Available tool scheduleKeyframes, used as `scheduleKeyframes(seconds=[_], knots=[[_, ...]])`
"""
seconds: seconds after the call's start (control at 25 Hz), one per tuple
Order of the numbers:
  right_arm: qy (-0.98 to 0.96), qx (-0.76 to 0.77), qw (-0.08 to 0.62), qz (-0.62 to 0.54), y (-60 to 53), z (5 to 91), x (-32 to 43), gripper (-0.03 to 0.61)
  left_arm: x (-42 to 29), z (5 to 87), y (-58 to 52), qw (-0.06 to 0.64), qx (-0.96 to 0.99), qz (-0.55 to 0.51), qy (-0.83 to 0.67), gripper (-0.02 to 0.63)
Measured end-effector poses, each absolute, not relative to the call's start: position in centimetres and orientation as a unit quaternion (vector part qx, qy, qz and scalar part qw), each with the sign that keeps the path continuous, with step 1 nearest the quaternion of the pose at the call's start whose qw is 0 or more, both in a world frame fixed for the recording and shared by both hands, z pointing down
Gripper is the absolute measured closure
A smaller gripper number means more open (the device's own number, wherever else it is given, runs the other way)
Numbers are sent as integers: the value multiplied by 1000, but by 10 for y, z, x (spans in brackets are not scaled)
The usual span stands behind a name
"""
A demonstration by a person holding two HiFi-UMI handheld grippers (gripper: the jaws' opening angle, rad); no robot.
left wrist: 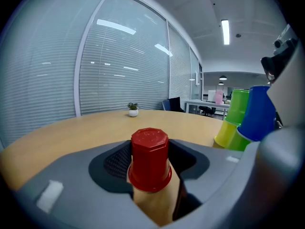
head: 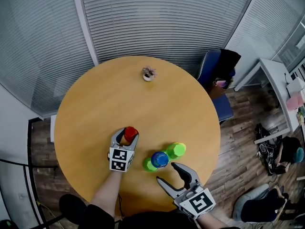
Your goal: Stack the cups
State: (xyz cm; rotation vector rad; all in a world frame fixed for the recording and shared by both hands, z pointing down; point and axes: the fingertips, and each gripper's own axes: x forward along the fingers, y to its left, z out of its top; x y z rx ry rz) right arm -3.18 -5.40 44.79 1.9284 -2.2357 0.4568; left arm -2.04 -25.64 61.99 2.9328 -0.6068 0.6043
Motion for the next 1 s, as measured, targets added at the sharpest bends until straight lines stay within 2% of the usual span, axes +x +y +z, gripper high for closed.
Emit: scheduleKeyframes(seconds=[0.16,1.0], knots=[[-751,639,80,148,-52,448,-30,305,-17,603,-252,50,964,183,-188,368],[-780,611,59,119,15,435,-17,307,-1,447,-148,-15,984,128,-123,367]])
